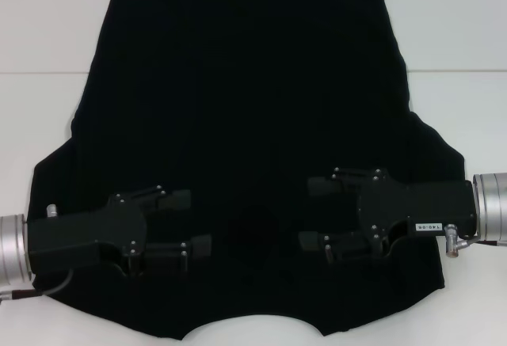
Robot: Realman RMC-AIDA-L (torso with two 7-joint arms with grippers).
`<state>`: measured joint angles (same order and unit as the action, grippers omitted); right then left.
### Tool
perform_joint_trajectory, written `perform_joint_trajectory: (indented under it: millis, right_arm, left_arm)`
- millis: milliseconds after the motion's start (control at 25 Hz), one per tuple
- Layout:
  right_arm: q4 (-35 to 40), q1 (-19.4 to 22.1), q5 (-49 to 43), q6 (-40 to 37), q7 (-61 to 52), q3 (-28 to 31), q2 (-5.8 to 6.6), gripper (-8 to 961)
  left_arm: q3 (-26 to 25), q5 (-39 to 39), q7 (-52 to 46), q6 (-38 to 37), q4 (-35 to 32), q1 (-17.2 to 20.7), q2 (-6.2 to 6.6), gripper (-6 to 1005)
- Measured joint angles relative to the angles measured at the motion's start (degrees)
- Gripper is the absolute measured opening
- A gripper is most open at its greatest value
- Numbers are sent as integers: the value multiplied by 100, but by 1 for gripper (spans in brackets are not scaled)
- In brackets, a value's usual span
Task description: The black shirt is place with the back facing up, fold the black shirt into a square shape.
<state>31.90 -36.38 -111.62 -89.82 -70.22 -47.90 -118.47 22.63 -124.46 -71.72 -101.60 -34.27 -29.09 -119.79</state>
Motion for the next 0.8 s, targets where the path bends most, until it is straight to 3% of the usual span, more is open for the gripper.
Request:
perform_joint_trajectory:
  millis: [480, 800]
  right_arm:
    - [0, -3, 0, 0, -9, 6, -6, 912]
    - [-60, -62, 36, 240, -86, 43, -58, 913]
  left_arm:
    - [-23, 12, -70, 48, -3, 10, -7, 905]
    - [-337, 43, -1628, 1324, -185, 9, 36, 904]
